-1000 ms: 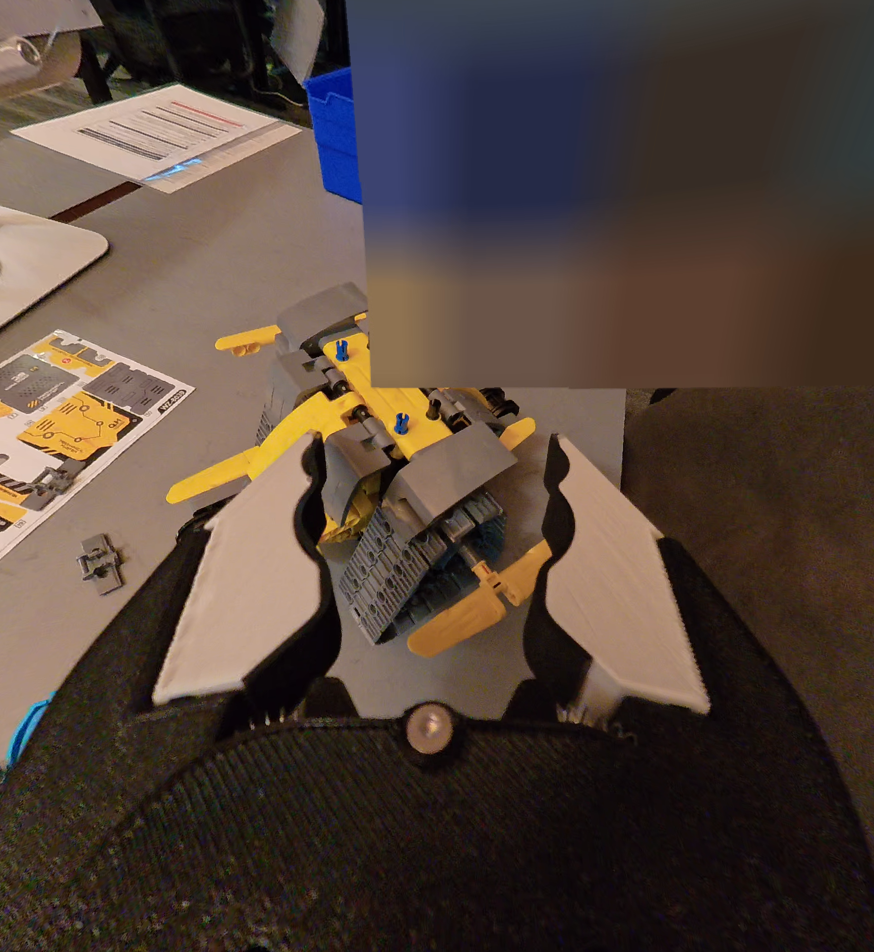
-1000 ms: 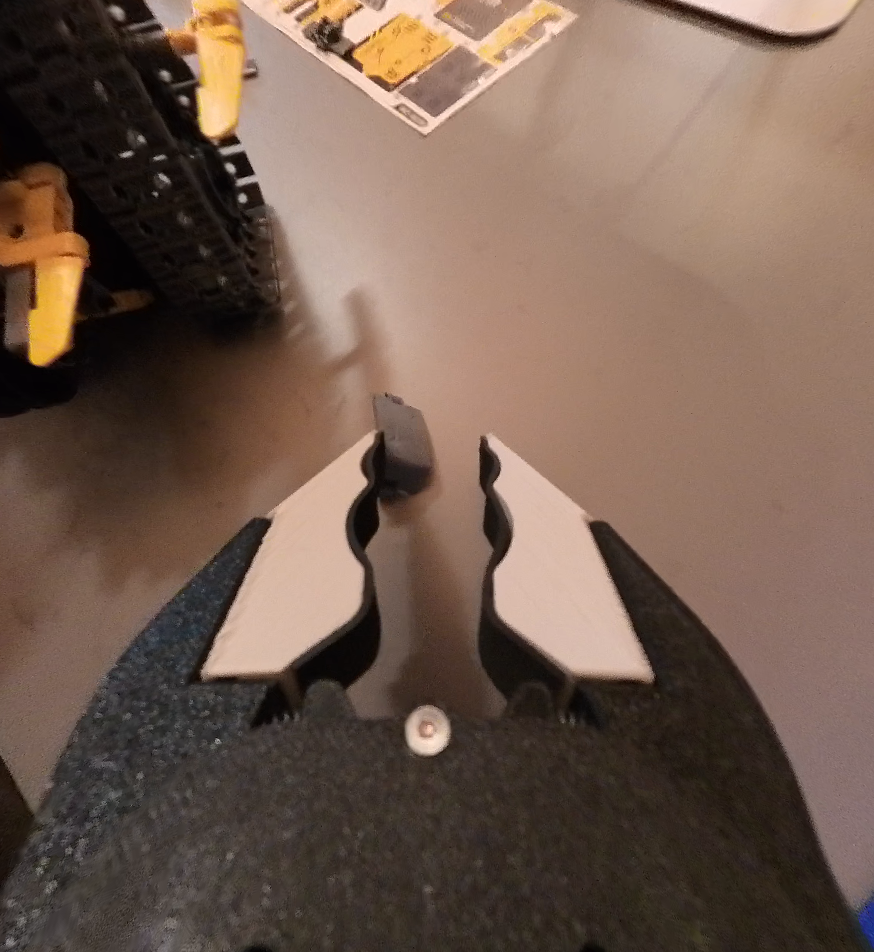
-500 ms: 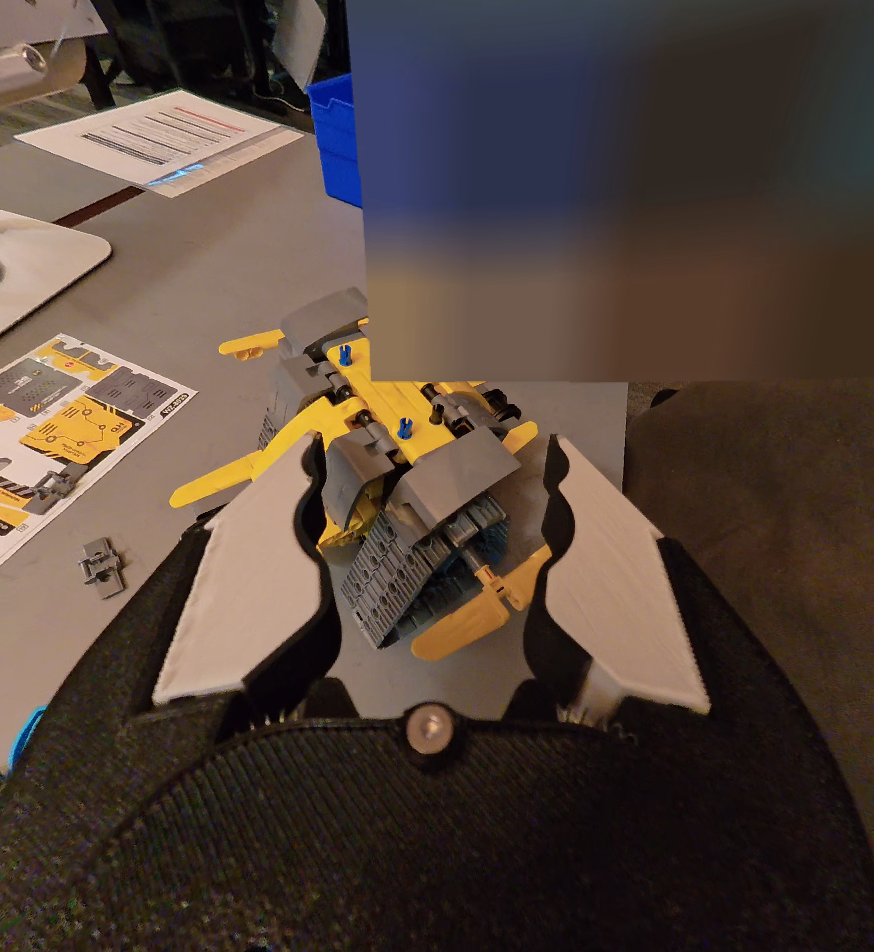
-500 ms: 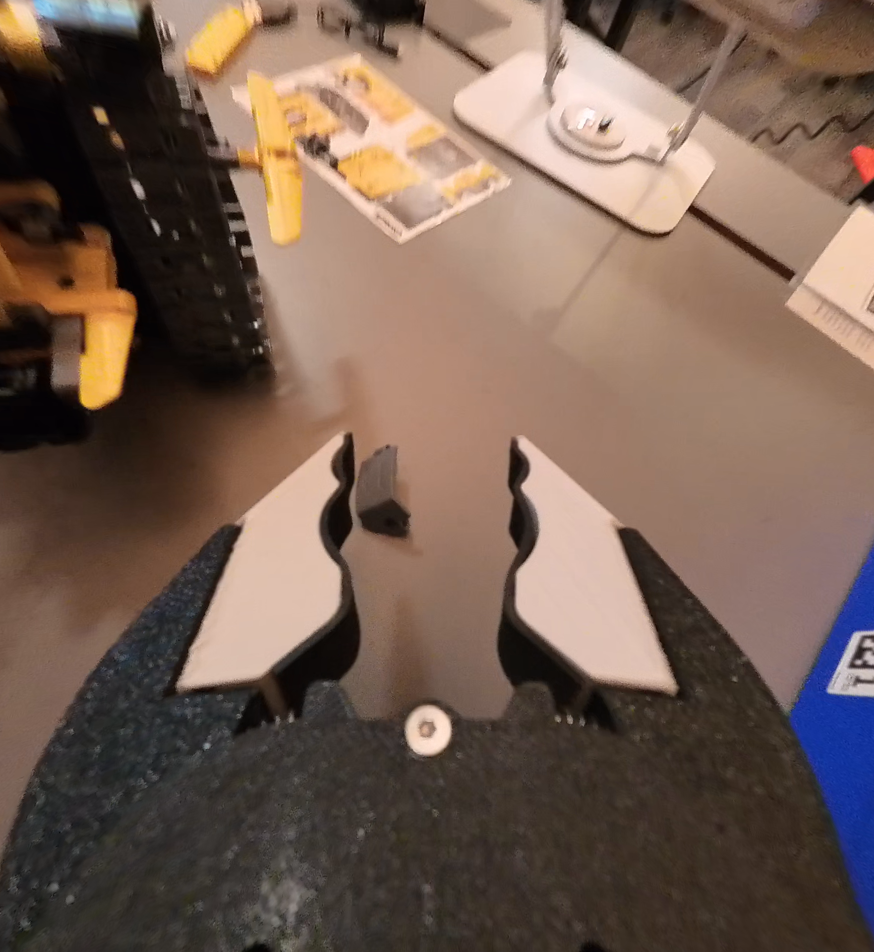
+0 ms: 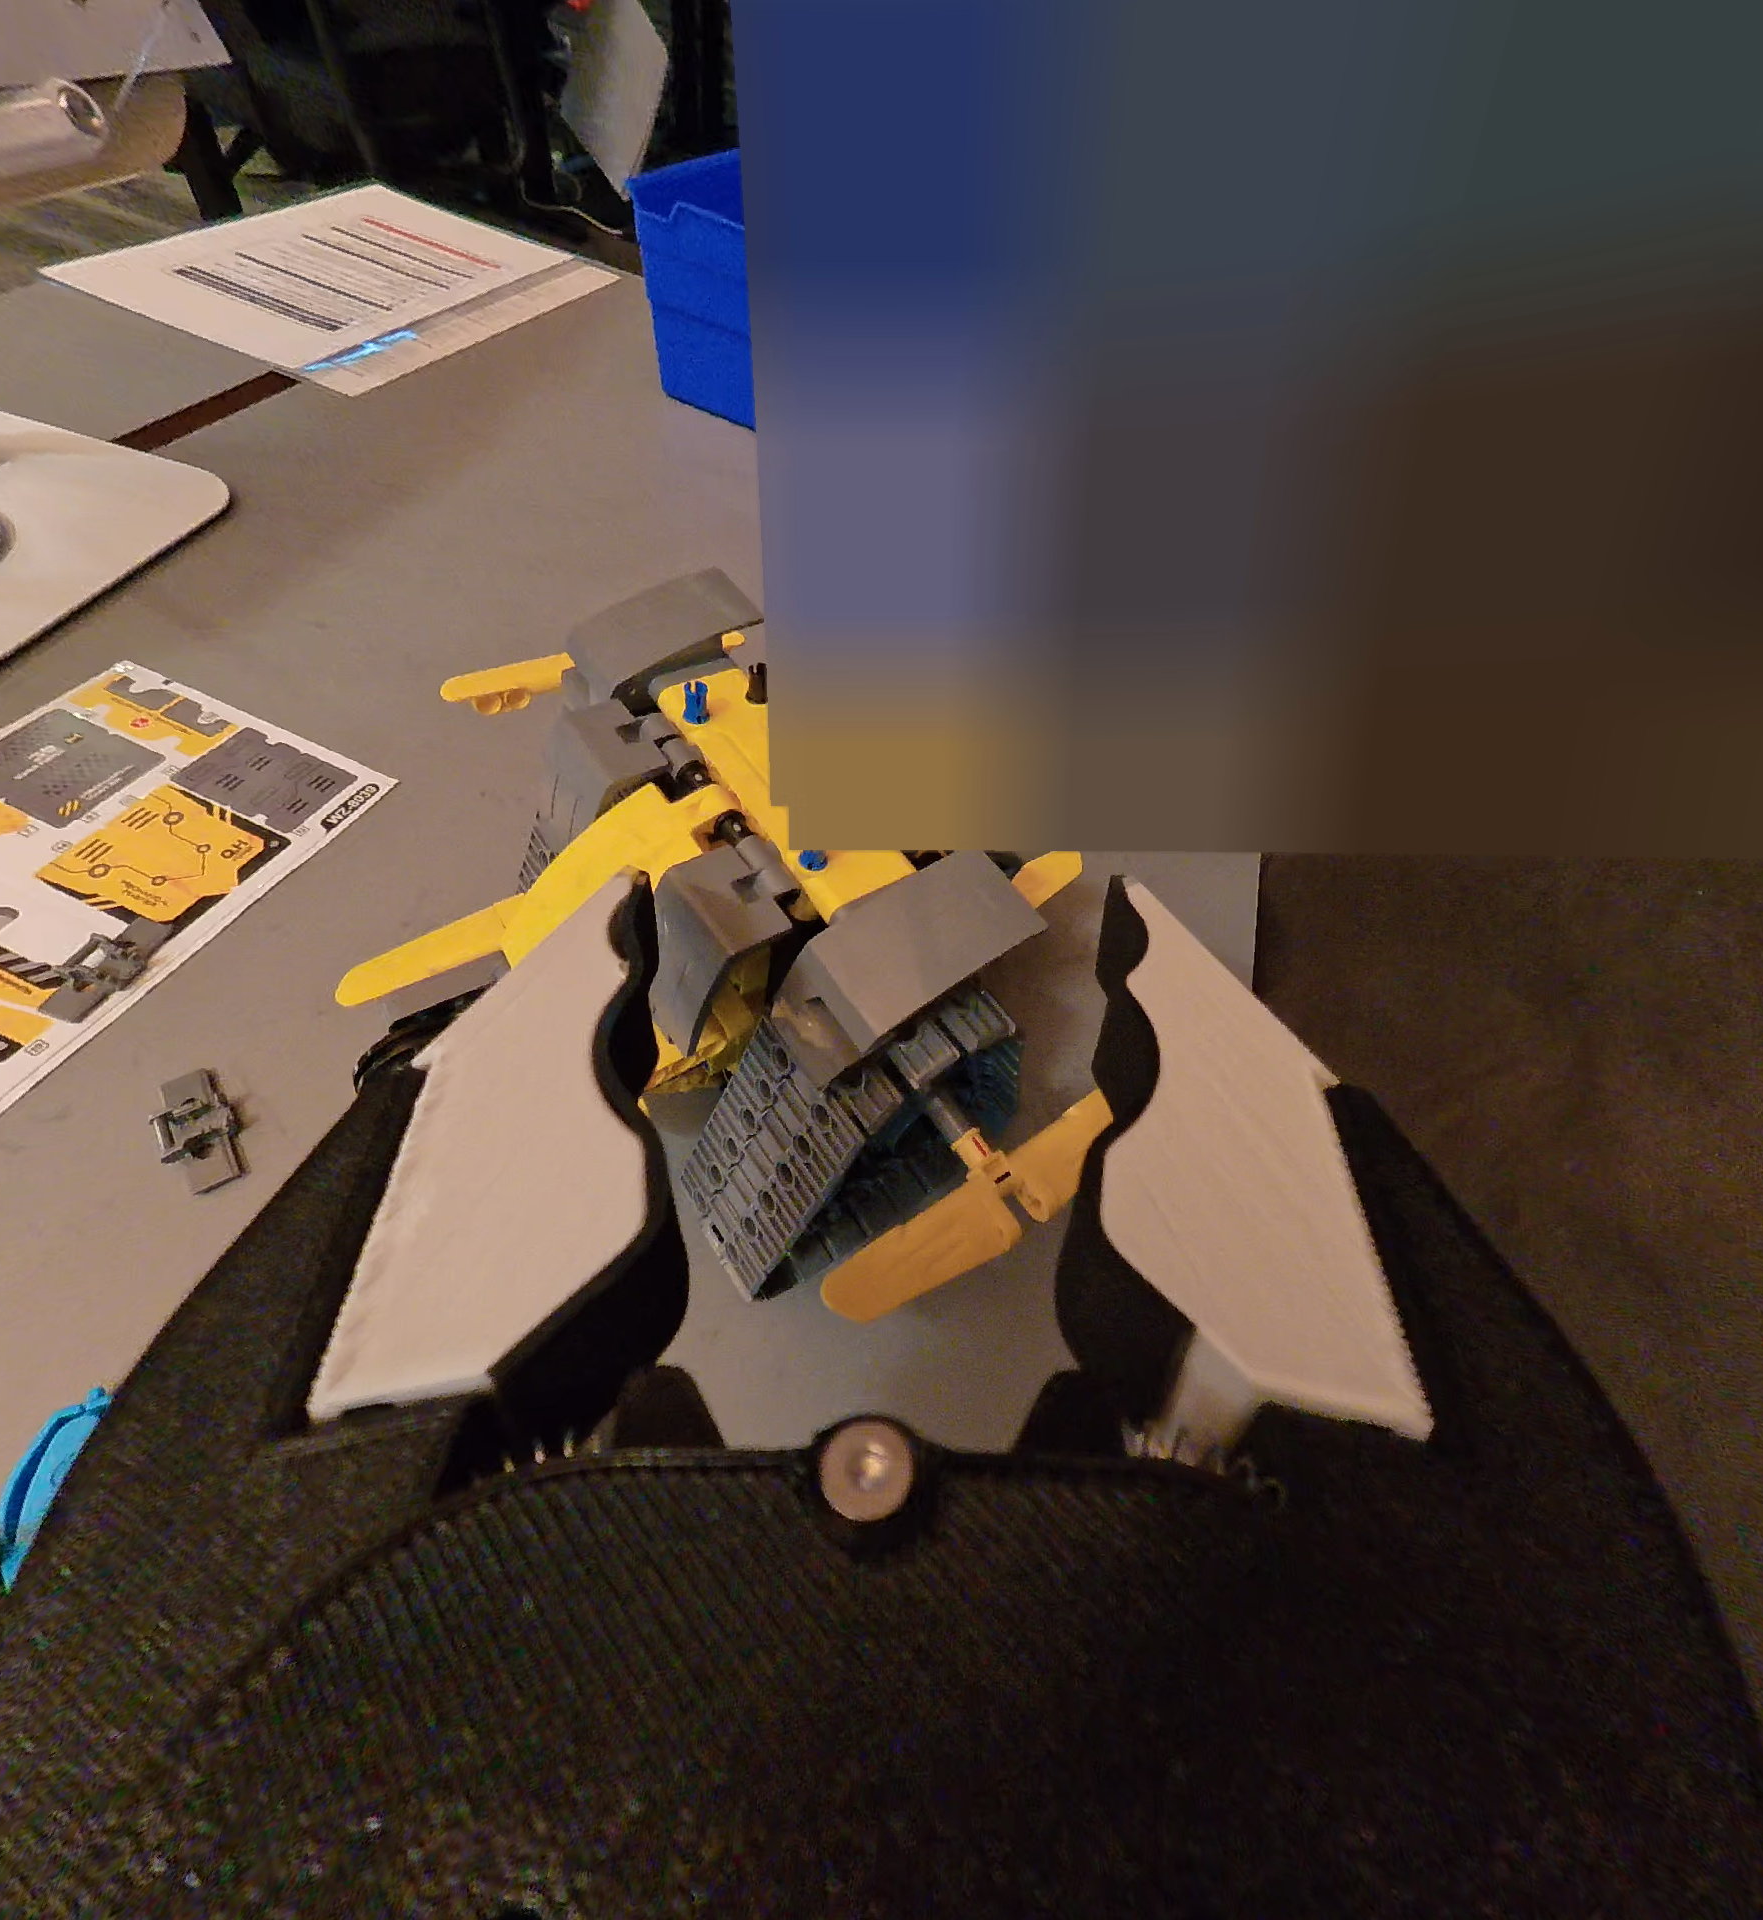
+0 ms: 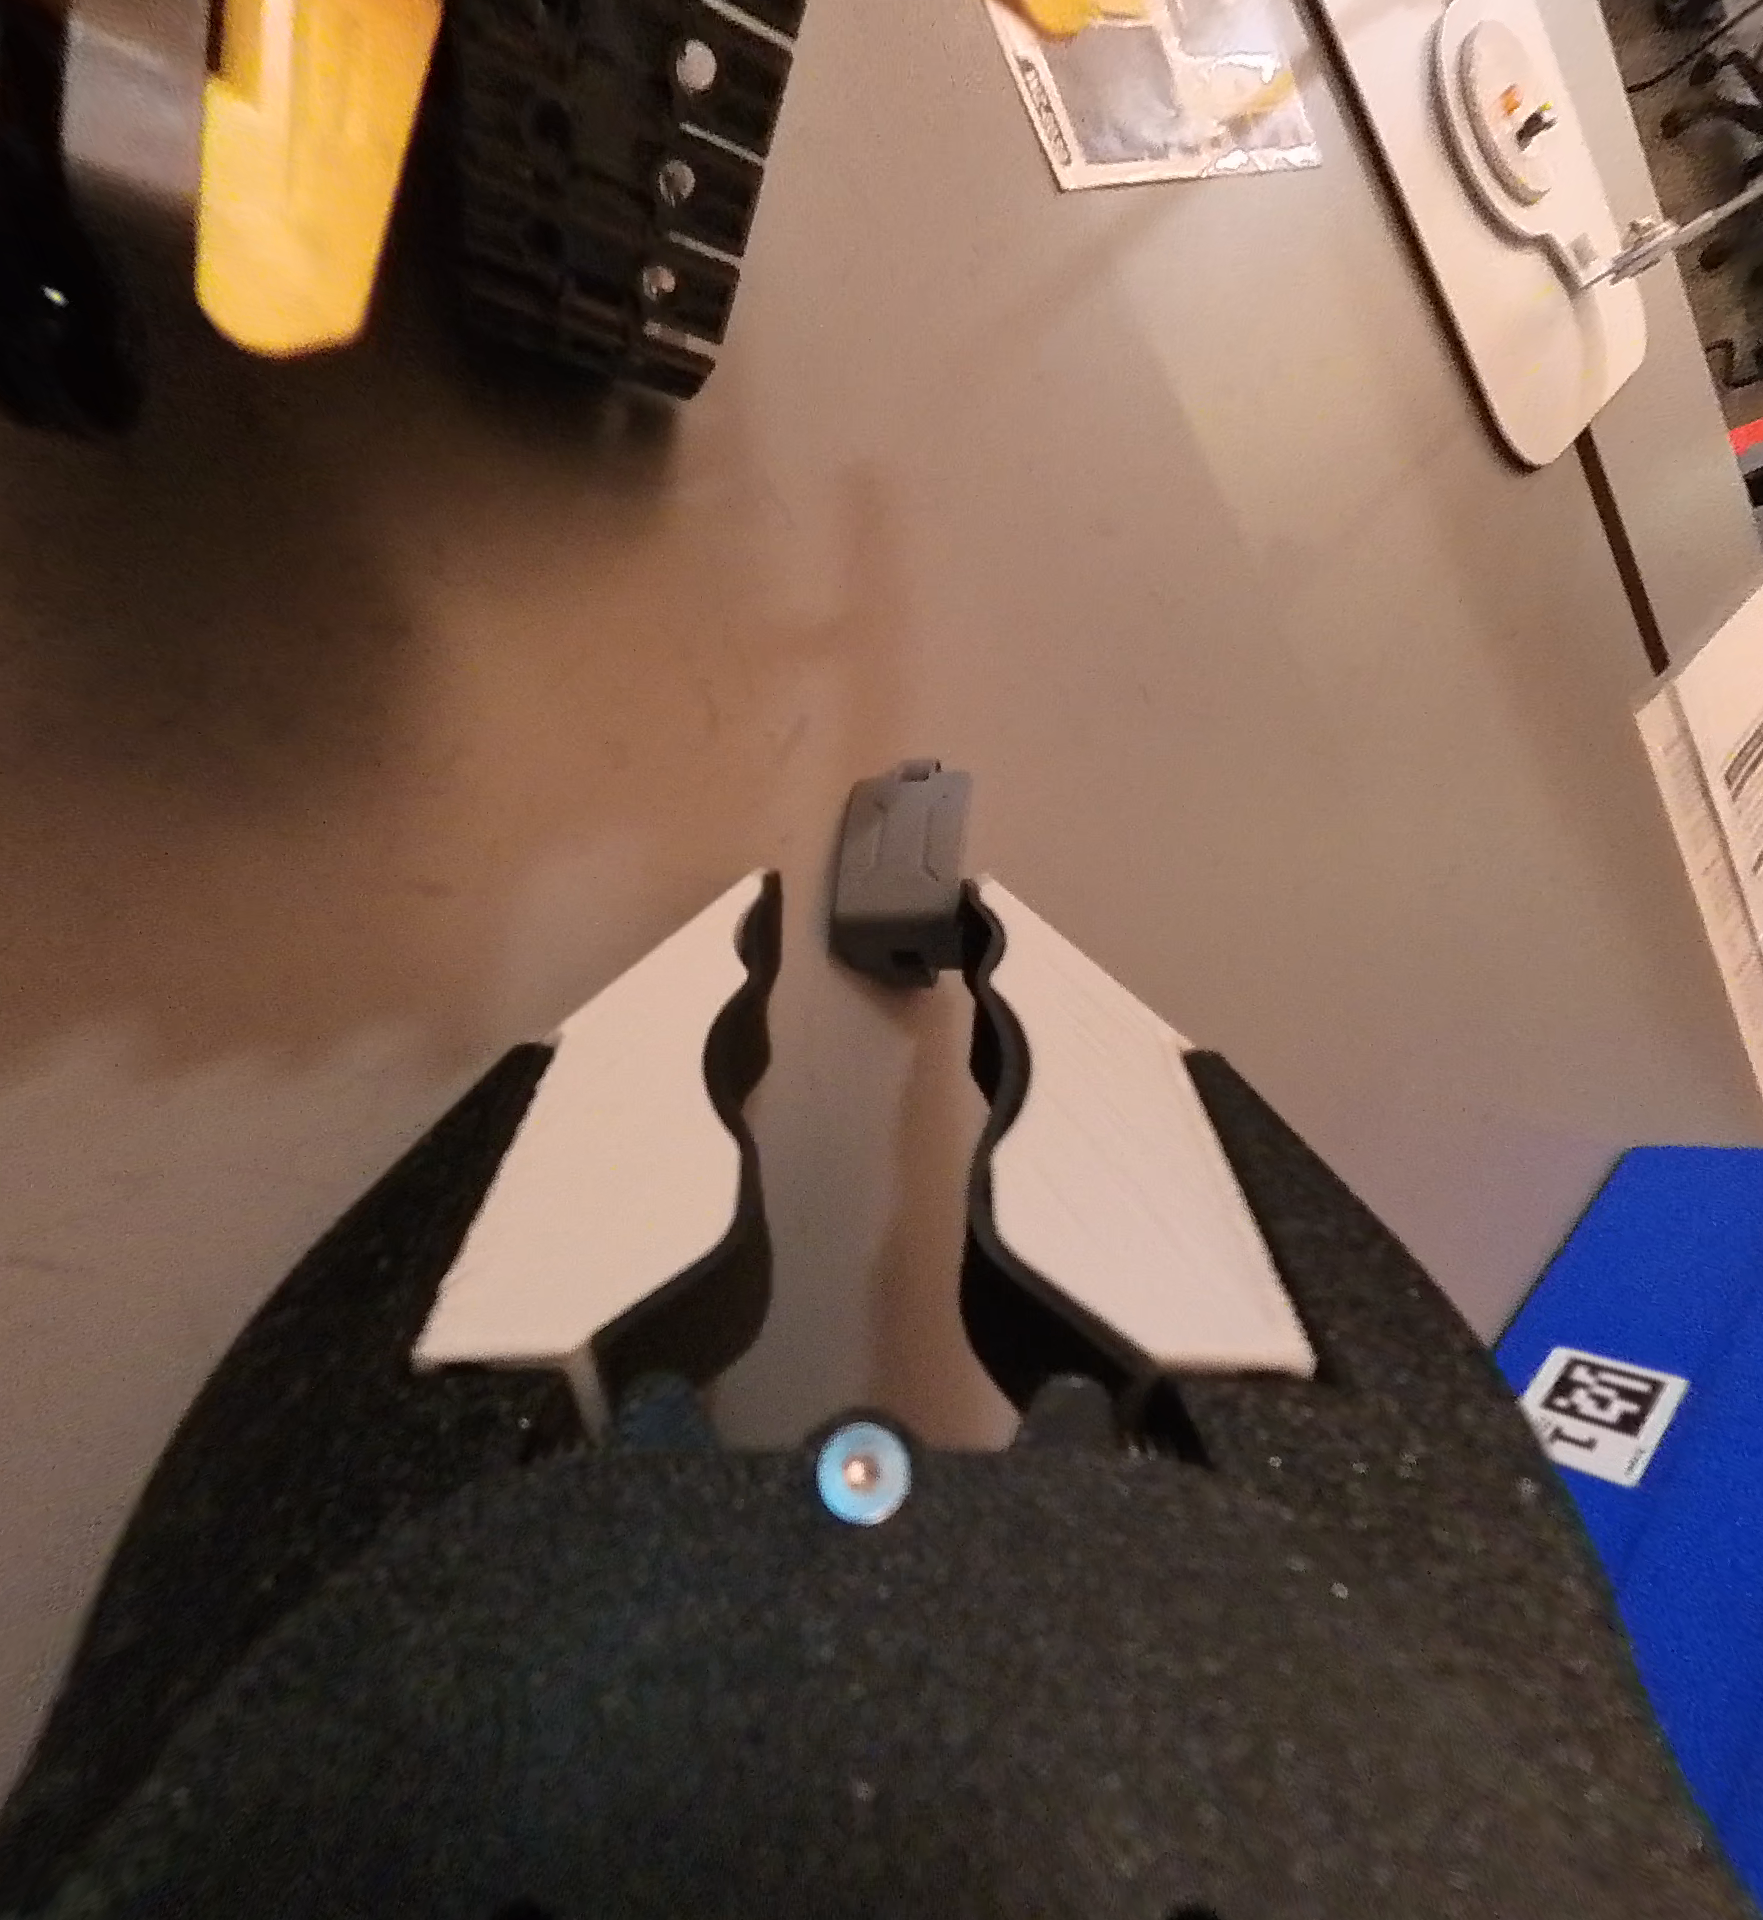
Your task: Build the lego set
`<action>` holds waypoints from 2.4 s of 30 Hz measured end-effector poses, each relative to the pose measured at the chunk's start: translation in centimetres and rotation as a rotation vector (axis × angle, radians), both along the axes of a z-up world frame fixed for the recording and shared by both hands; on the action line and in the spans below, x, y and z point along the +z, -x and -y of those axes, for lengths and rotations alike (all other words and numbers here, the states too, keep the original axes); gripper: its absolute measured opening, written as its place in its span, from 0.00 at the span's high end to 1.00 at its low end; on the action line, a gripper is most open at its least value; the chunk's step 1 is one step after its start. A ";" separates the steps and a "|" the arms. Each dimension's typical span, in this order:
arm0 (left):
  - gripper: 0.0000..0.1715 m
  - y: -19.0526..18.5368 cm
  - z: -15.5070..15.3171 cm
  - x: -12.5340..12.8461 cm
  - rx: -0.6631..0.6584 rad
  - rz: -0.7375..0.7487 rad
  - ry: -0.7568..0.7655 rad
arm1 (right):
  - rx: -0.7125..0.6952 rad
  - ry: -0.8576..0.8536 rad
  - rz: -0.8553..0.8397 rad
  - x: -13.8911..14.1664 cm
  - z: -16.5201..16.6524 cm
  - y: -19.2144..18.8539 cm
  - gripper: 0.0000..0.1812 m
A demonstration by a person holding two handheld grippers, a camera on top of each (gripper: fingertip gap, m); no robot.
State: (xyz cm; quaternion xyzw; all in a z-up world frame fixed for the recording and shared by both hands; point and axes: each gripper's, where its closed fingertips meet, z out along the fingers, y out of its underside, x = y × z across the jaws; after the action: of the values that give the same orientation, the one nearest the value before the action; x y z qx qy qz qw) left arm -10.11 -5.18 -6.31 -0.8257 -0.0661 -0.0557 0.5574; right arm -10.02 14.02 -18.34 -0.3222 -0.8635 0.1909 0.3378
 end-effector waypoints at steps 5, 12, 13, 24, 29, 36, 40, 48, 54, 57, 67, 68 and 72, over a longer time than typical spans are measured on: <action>0.51 0.0 0.2 0.0 0.007 0.001 -0.003 | -0.023 0.040 0.010 0.1 -0.6 0.7 0.88; 0.51 0.0 0.1 -0.1 0.005 0.010 -0.005 | -0.196 0.747 0.306 1.0 0.2 0.7 0.88; 0.51 0.0 0.1 -0.1 0.005 0.010 -0.004 | -0.205 0.837 0.345 1.3 0.4 0.5 0.88; 0.51 0.5 0.0 -0.2 0.011 0.017 -0.003 | -0.226 0.592 0.266 1.0 -1.6 0.3 0.73; 0.51 0.6 0.0 -0.1 0.020 0.021 -0.011 | -0.218 0.545 -0.051 5.7 -2.8 1.1 0.59; 0.51 0.5 -0.3 0.2 0.014 0.028 -0.036 | -0.312 0.266 -0.038 1.6 -0.7 -1.0 0.76; 0.51 0.4 -0.3 0.1 0.010 0.026 -0.035 | -0.271 0.095 -0.145 1.7 -0.2 -0.7 0.82; 0.51 0.0 -0.1 0.7 0.019 0.020 -0.058 | -0.227 0.013 -0.090 0.6 -0.7 0.6 0.88; 0.58 -0.5 -0.8 3.0 0.073 0.032 -0.119 | -0.085 0.494 -0.198 6.9 3.2 0.6 0.88; 0.72 1.4 -1.5 5.4 0.260 0.214 -0.229 | 0.134 0.768 -0.361 13.5 6.9 -1.1 0.88; 0.93 -3.3 -6.1 6.1 0.024 0.453 -0.220 | 0.453 0.696 -0.513 17.7 13.1 -3.3 0.88; 0.97 -3.3 -6.1 6.2 0.023 0.457 -0.233 | 0.465 0.683 -0.520 17.8 13.2 -3.4 0.88; 1.00 -3.0 -6.4 5.6 0.050 0.448 -0.227 | 0.437 0.608 -0.521 17.0 12.8 -2.5 0.88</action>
State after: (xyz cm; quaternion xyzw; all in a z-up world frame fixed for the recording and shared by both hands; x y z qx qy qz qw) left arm -7.15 1.17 -0.69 -0.7228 -0.2020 -0.2306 0.6193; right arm -7.49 1.23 -1.39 -0.1581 -0.7024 0.5771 0.3855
